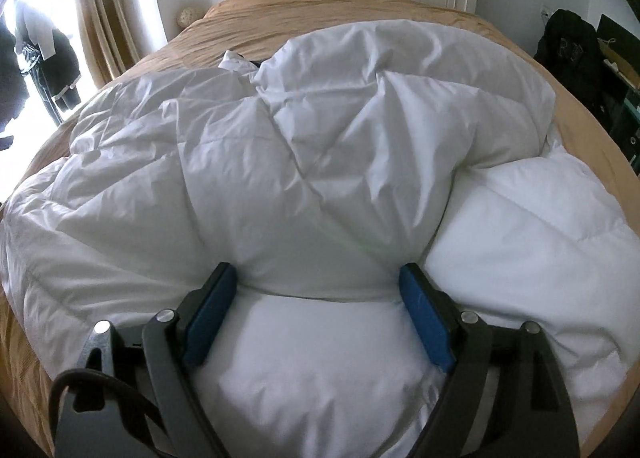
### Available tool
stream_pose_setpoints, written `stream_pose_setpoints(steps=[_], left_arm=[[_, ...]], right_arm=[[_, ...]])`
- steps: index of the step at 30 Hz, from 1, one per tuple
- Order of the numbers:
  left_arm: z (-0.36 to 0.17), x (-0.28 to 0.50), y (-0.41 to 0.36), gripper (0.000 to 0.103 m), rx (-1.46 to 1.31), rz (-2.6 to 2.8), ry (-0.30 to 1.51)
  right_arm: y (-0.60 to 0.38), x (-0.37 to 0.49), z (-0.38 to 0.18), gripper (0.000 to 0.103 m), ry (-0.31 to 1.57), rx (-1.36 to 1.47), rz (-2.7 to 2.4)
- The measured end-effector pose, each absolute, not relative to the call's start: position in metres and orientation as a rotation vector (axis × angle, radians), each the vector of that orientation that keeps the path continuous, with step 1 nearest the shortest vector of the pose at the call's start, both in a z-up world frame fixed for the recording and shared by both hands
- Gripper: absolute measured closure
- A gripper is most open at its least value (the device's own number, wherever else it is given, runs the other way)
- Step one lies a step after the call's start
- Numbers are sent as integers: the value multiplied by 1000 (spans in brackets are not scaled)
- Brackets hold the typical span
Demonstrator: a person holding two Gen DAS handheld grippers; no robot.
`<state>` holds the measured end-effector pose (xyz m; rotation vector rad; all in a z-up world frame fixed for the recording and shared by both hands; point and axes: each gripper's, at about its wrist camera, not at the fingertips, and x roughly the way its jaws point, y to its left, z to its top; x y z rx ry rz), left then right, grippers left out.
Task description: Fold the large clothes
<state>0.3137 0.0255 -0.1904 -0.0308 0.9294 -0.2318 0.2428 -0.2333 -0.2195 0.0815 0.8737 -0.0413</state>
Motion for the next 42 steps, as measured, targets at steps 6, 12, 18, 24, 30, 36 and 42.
stream_pose_setpoints(steps=[6, 12, 18, 24, 30, 36, 42], left_arm=[[-260, 311, 13, 11, 115, -154, 863], [-269, 317, 20, 6, 81, -139, 888], [-267, 316, 16, 4, 89, -124, 902], [-271, 323, 16, 3, 80, -117, 921], [-272, 324, 18, 2, 80, -125, 930], [-252, 321, 28, 23, 33, -181, 951], [-200, 334, 21, 23, -2, -196, 895]], right_arm=[[-252, 247, -229, 20, 871, 89, -29], [-259, 241, -208, 21, 881, 117, -34], [-277, 292, -173, 22, 898, 234, -42], [-274, 376, -207, 36, 1037, 77, -120], [-342, 407, -209, 36, 1050, 108, -303], [-367, 370, -174, 42, 941, 130, -360], [-311, 290, -144, 34, 747, 67, -222]])
